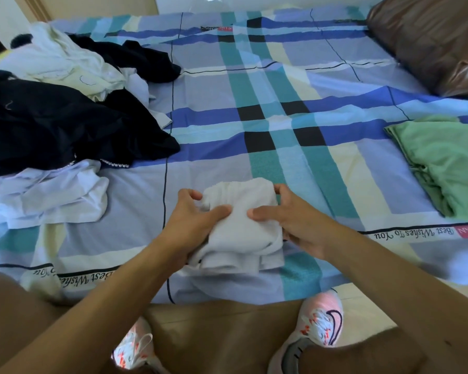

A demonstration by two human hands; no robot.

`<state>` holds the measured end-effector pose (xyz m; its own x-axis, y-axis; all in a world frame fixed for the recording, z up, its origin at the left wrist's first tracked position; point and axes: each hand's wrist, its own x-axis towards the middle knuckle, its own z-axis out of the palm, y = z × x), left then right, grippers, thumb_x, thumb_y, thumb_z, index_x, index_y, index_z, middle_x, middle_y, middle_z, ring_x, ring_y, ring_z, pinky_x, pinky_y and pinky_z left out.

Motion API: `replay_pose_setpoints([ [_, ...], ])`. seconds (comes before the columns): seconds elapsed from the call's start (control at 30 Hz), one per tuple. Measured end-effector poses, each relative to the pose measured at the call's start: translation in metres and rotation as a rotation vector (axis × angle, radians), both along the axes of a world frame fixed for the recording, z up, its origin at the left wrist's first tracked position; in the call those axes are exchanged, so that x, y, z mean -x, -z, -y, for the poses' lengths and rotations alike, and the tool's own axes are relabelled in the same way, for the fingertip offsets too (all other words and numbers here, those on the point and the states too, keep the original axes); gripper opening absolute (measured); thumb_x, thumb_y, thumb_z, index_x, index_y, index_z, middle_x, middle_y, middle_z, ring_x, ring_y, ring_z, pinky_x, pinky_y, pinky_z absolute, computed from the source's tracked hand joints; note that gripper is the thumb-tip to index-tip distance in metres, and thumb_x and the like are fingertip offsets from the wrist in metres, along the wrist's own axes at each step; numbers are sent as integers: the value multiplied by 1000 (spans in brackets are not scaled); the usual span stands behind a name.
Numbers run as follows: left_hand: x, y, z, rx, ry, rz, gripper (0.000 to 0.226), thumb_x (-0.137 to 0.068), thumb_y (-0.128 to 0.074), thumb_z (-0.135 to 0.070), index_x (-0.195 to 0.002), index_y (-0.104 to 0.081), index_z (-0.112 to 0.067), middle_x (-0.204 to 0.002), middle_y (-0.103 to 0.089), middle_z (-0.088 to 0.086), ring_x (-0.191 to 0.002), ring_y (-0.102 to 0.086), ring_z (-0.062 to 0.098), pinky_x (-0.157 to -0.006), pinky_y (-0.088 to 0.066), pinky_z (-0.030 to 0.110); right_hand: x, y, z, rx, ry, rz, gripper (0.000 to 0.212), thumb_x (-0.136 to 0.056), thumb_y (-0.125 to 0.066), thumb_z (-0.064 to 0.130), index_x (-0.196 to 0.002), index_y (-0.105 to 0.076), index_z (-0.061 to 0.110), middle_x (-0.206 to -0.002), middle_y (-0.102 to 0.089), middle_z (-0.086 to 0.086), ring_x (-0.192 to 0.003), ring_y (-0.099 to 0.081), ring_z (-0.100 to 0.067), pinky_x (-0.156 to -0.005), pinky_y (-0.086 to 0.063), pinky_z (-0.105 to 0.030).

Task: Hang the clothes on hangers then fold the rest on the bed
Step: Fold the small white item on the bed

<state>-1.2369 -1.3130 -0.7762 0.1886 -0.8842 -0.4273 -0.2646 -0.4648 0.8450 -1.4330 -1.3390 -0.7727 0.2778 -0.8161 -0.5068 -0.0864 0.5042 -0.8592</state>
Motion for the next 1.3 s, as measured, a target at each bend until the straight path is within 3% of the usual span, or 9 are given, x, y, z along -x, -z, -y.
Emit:
replay_pose_setpoints([
  [0.13,34,-14,6,193,-122,-254,42,-95,-67,-23,-122,-36,-26,-106,-61,4,-92,-64,19,-74,-56,32,33,-23,18,131,144,75,76,-81,-79,9,-142,-38,30,-122,-68,-10,-103,-72,-28,-86,-61,-45],
  [0.3,110,-24,37,330,-48,-413,35,-97,-62,-10,-111,-38,-32,-115,-59,2,-100,-63,20,-82,-61,43,109,-67,35,320,-36,-24,87,-84,-70,-7,-145,-39,47,-117,-71,-14,-105,-72,-28,-84,-60,-37],
  [0.53,199,-24,78,411,81,-428,38,-83,-64,-9,-98,-45,-39,-108,-63,5,-92,-65,25,-87,-58,54,193,-64,55,361,60,-216,64,-84,-59,-21,-133,-59,20,-118,-64,-34,-90,-70,-35,-73,-58,-37],
  [0.7,215,-3,96,357,155,-263,46,-86,-70,-8,-114,-41,-30,-116,-58,4,-102,-63,23,-90,-57,45,208,-33,67,335,121,-326,57,-78,-61,-17,-118,-67,23,-111,-64,-30,-88,-65,-32,-79,-52,-41],
  [0.8,210,15,98,281,362,248,69,-82,-73,-20,-136,-30,-23,-131,-39,8,-117,-51,33,-92,-50,43,205,-14,72,355,-17,-716,51,-72,-74,-3,-111,-68,29,-113,-56,-13,-83,-58,-19,-73,-47,-28],
  [0.87,206,23,95,465,430,554,84,-81,-70,-30,-149,-23,-20,-146,-26,9,-132,-33,33,-100,-45,43,199,-7,72,397,-127,-1012,54,-76,-74,3,-122,-63,29,-123,-47,-9,-95,-58,-21,-79,-45,-28],
  [0.97,207,29,98,748,618,639,86,-88,-46,-57,-159,-18,-18,-166,-10,6,-153,-5,29,-120,-19,43,191,-12,73,614,-155,-1043,66,-81,-71,6,-141,-53,25,-147,-34,-5,-135,-43,-21,-108,-38,-31],
  [1.13,195,51,103,512,955,828,116,-73,-1,-92,-161,7,-16,-168,17,0,-153,20,16,-125,2,50,181,-14,74,421,-680,-1077,96,-93,-71,19,-162,-4,18,-169,11,0,-156,3,-14,-118,-4,-19],
  [1.3,187,52,94,483,972,804,110,-80,-17,-88,-161,7,-17,-167,19,1,-153,20,17,-126,2,49,175,-21,77,286,-744,-1183,107,-92,-73,21,-161,8,22,-167,22,7,-156,-1,-13,-122,-20,-31],
])
